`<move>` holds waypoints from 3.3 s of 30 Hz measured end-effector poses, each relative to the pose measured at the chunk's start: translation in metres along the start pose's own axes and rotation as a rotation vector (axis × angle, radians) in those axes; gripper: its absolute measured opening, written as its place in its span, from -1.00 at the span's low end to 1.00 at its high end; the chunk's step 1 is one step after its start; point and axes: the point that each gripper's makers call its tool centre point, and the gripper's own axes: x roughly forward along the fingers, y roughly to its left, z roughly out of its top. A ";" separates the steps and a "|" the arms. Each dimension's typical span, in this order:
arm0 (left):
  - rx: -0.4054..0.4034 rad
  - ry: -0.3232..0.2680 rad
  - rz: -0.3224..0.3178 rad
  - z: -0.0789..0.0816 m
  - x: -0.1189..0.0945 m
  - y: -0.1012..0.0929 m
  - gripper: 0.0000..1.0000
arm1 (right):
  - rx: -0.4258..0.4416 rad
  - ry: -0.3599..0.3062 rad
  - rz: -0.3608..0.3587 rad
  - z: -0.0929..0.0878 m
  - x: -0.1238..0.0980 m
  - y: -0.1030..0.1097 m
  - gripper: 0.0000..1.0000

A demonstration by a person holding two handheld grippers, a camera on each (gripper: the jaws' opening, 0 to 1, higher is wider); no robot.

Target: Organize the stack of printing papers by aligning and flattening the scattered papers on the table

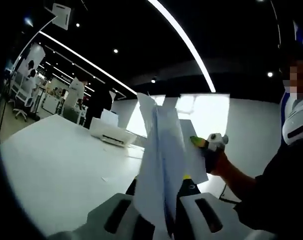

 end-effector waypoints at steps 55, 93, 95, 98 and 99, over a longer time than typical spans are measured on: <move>0.265 0.213 -0.172 0.008 0.029 -0.032 -0.89 | -0.527 0.585 0.383 0.013 0.013 -0.011 -0.30; 0.298 0.237 -0.179 0.003 0.026 -0.033 -0.88 | -0.464 0.897 0.548 -0.050 0.010 0.006 -1.00; 0.289 0.223 -0.178 0.005 0.026 -0.032 -0.88 | -0.445 0.873 0.532 -0.045 0.011 0.007 -1.00; 0.279 0.195 -0.171 0.010 0.025 -0.031 -0.88 | -0.399 0.834 0.515 -0.041 0.013 0.008 -1.00; 0.268 0.184 -0.171 0.012 0.024 -0.030 -0.88 | -0.390 0.828 0.514 -0.041 0.014 0.008 -1.00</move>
